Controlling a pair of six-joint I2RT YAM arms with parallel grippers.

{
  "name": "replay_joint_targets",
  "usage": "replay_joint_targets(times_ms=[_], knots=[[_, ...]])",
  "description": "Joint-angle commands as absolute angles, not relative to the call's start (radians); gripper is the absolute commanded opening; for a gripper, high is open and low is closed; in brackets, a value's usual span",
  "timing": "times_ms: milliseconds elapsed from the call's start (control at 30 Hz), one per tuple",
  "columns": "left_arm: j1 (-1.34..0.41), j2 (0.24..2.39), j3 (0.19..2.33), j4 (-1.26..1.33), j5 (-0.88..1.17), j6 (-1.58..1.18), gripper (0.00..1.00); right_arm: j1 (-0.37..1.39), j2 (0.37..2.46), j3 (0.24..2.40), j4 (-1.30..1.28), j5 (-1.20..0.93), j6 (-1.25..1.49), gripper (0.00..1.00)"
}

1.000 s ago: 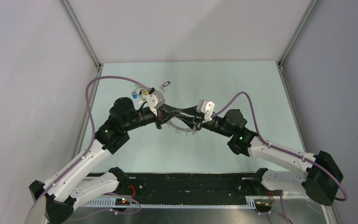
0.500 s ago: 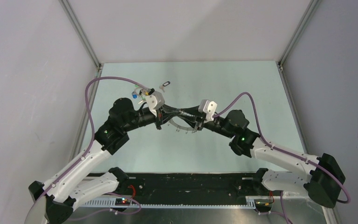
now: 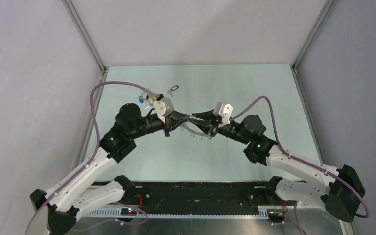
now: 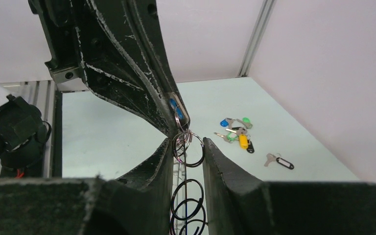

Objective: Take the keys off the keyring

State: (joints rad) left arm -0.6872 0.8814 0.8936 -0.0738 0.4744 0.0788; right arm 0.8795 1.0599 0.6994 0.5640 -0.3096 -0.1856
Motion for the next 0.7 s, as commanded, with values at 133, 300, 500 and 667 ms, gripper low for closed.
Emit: replay_joint_targets(times_ms=[133, 300, 500, 667], knots=[[-0.694, 0.865, 0.876, -0.021, 0.451, 0.131, 0.0, 0.805, 1.029, 0.699, 0.634, -0.351, -0.032, 0.27], [-0.703, 0.866, 0.869, -0.02, 0.445, 0.15, 0.0, 0.799, 1.03, 0.699, 0.628, -0.352, -0.012, 0.26], [-0.718, 0.855, 0.856, -0.021, 0.432, 0.177, 0.0, 0.761, 1.029, 0.699, 0.648, -0.355, 0.099, 0.23], [-0.724, 0.85, 0.86, -0.023, 0.414, 0.17, 0.0, 0.749, 1.032, 0.7, 0.657, -0.41, 0.117, 0.23]])
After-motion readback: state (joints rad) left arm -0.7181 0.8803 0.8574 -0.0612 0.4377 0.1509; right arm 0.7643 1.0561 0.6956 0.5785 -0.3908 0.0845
